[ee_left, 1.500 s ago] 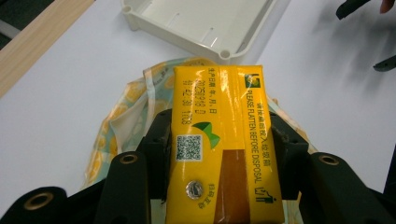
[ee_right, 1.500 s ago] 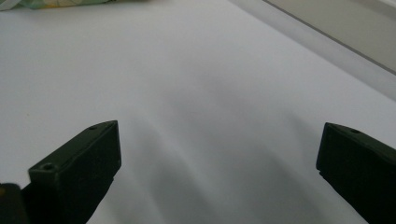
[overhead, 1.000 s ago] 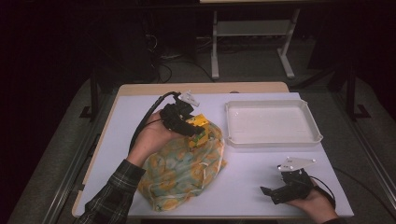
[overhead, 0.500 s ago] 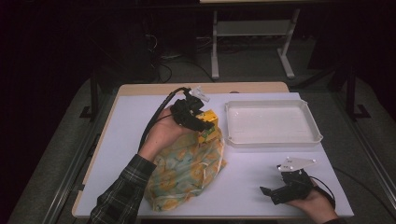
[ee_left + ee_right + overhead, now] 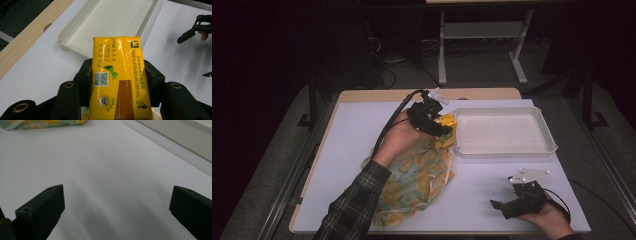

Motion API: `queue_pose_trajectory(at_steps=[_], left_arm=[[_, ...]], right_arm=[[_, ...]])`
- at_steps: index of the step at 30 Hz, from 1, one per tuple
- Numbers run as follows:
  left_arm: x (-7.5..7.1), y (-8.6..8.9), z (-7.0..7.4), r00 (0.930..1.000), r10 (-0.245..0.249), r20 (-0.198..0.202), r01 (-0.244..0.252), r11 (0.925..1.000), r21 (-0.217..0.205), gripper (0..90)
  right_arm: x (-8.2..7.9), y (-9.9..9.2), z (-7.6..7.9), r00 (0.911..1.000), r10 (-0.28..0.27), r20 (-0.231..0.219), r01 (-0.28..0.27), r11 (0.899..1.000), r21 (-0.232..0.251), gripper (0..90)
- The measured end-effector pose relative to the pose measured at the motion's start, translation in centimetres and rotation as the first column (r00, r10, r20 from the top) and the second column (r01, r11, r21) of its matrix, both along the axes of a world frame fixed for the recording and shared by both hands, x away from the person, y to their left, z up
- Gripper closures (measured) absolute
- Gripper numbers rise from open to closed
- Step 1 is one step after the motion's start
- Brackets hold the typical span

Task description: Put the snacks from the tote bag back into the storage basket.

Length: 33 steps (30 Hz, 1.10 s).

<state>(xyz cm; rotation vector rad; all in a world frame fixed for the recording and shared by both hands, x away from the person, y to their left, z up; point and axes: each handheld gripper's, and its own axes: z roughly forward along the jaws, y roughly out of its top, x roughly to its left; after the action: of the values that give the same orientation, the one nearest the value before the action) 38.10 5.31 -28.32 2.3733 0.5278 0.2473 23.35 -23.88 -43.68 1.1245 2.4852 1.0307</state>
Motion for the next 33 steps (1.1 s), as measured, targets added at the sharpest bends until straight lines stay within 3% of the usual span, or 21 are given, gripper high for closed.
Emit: queue_pose_trajectory(at_steps=[14, 33], left_arm=[[1.2, -2.5, -0.5, 1.0000, 0.003, 0.001, -0.003, 0.9998, -0.020, 51.3], [2.6, -4.6, -1.9, 0.9987, 0.052, -0.002, -0.052, 0.9975, -0.047, 51.3]], right_arm=[[0.0, 0.0, 0.1, 1.0000, 0.002, 0.005, -0.002, 1.000, 0.008, 0.0], [0.0, 0.0, 0.1, 1.0000, 0.008, 0.004, -0.008, 1.000, 0.005, 0.0]])
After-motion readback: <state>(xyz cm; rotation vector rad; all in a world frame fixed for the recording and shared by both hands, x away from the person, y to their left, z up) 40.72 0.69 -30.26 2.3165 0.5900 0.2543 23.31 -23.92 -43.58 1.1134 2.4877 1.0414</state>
